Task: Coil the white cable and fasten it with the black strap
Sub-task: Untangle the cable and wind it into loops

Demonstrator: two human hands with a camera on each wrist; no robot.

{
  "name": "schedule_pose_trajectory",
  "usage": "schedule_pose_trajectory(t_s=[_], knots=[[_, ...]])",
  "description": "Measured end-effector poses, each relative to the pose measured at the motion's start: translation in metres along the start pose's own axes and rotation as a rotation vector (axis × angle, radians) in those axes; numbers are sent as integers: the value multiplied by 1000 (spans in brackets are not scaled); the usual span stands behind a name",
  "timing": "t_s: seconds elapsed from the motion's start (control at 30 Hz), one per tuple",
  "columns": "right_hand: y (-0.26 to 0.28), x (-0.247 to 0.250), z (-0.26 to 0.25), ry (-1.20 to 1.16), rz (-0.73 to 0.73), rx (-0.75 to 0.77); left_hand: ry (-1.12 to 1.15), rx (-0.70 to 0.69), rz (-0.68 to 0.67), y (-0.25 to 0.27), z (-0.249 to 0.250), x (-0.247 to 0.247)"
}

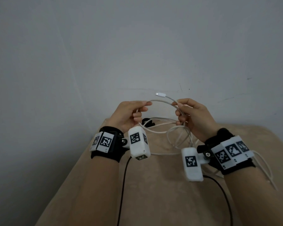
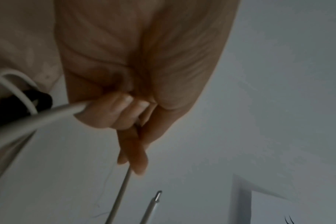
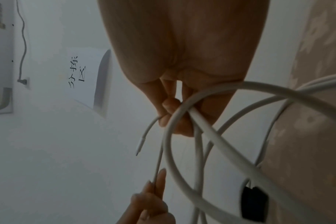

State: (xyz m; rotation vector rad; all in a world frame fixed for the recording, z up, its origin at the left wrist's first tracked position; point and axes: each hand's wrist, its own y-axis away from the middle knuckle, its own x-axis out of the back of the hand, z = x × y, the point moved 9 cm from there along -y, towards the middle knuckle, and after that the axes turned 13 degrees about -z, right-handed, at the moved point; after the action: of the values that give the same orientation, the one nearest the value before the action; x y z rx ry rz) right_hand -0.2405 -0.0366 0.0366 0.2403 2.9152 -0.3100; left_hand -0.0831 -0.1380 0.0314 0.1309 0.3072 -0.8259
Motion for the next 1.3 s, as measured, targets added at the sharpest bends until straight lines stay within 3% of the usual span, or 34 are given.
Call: schedule_pose_trajectory(t_s=[0.37,0.5,0.67,0.8,1.03,1.3], knots=[[5,11,-12,367,109,75,-53,-14,-56,-1,1,-7],[7,17,-18,530,208,95,-154,51,-132,0,-4,-14],[9,16,-23,486,276,185,-228,209,-279,6,-19,-27],[8,10,-21,390,225,207,-199,252,-267,7,-25,-30],[8,-1,-23,378,147,243,-19,166,-154,2,-21,-24],[7,-8,-25,417,110,273,96,71,-174,5,-11,-28]])
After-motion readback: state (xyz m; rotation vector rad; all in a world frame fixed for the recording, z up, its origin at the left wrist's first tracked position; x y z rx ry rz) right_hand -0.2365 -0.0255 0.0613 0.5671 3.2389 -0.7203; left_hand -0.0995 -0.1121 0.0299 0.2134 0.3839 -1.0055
